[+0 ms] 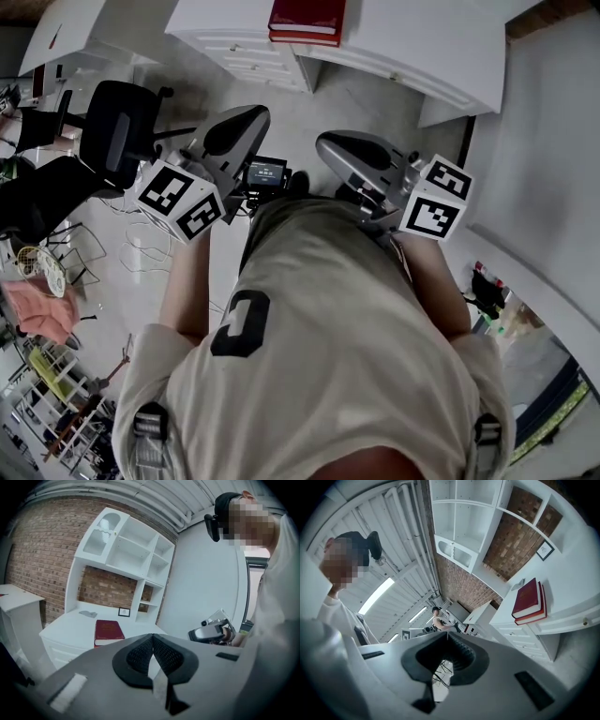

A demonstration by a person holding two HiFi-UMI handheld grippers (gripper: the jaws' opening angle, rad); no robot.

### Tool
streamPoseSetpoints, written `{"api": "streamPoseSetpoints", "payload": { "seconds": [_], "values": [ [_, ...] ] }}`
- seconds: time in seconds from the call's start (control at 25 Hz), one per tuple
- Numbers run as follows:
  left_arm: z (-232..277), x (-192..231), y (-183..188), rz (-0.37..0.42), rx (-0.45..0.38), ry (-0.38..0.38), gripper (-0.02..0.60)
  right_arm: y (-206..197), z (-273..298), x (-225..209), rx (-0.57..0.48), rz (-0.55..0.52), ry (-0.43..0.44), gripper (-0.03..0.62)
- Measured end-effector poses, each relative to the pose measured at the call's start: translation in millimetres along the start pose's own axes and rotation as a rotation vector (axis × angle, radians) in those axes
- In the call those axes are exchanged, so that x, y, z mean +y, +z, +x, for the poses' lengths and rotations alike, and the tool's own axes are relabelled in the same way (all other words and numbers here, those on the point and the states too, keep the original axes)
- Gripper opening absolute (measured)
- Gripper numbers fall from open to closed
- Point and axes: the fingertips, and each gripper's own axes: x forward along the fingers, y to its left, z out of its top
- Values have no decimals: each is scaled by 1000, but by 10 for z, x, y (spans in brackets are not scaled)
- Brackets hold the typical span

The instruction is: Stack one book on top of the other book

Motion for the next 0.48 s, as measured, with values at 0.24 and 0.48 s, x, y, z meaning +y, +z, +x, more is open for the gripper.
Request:
{"api": "streamPoseSetpoints", "payload": {
  "seconds": [0.24,0.48],
  "values": [
    [-273,303,-45,-35,-26,8,5,-98,311,-15,24,22,-45,11],
    [-593,624,-143,-75,-42,-8,5,-214,684,30,47,14,-105,11]
  ]
}}
